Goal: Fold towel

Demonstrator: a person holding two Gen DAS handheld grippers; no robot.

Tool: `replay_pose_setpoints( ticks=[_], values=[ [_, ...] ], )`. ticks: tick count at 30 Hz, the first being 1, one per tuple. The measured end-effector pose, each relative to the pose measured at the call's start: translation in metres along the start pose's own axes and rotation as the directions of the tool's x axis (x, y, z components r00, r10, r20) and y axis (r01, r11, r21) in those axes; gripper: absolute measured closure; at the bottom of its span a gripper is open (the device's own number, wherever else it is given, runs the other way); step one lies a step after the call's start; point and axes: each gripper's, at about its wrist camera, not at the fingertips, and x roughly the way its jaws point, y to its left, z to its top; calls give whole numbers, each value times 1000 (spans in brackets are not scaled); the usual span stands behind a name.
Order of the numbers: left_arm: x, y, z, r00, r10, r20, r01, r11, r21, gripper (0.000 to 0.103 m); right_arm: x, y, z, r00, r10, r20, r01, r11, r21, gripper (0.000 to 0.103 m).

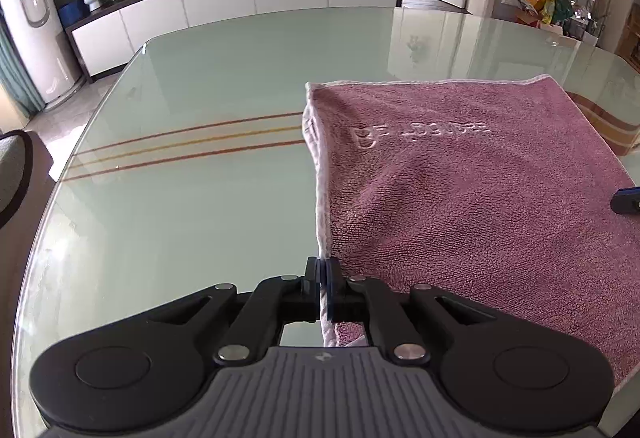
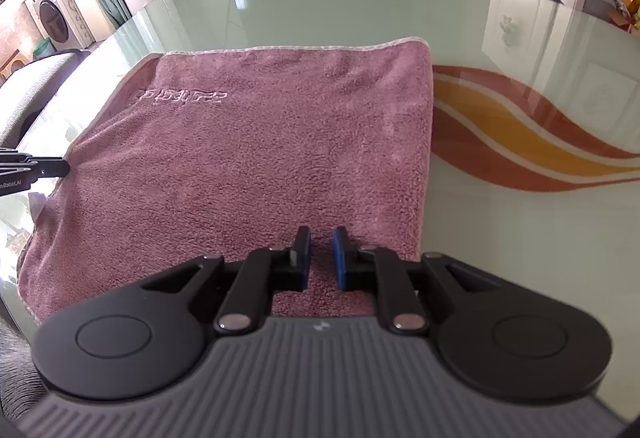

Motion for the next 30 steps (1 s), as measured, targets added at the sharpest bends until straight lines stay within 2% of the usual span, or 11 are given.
replay_pose_setpoints(
  ticks=[2, 3, 5, 9, 13, 19, 22, 30],
  values=[
    [-3, -1, 1, 999, 39, 3, -39, 999, -2, 96, -1, -1, 0, 1000, 2, 3, -2, 1000, 13, 91],
    [-5, -2, 2, 999, 38, 16, -38, 999, -4, 90, -1, -2, 0, 1000, 4, 6, -4, 1000, 21, 90],
    [-11, -2, 4, 999, 34, 41, -33, 999, -10, 86, -2, -3, -1, 1000, 9, 21, -10, 999, 40, 90],
    [-13, -13, 10, 997, -36, 69, 35, 999, 27, 83, -1, -4, -2, 999, 7, 33, -8, 999, 49, 90],
    [-2, -24, 9, 996, -86, 32, 84, 995, 58, 83, -1, -3, -2, 1000, 0, 28, -1, 999, 39, 90],
    [4, -19, 2, 997, -71, 11, 70, 997, 36, 82, -1, -4, -3, 999, -20, 31, 18, 999, 38, 90],
    [-4, -14, -5, 999, -51, 8, 51, 999, 20, 82, -7, -8, -6, 999, -39, 31, 37, 998, 48, 90],
    [-39, -7, -42, 996, -89, 4, 89, 996, -22, 77, -38, -14, -29, 999, -52, 9, 52, 999, 16, 90]
  ],
)
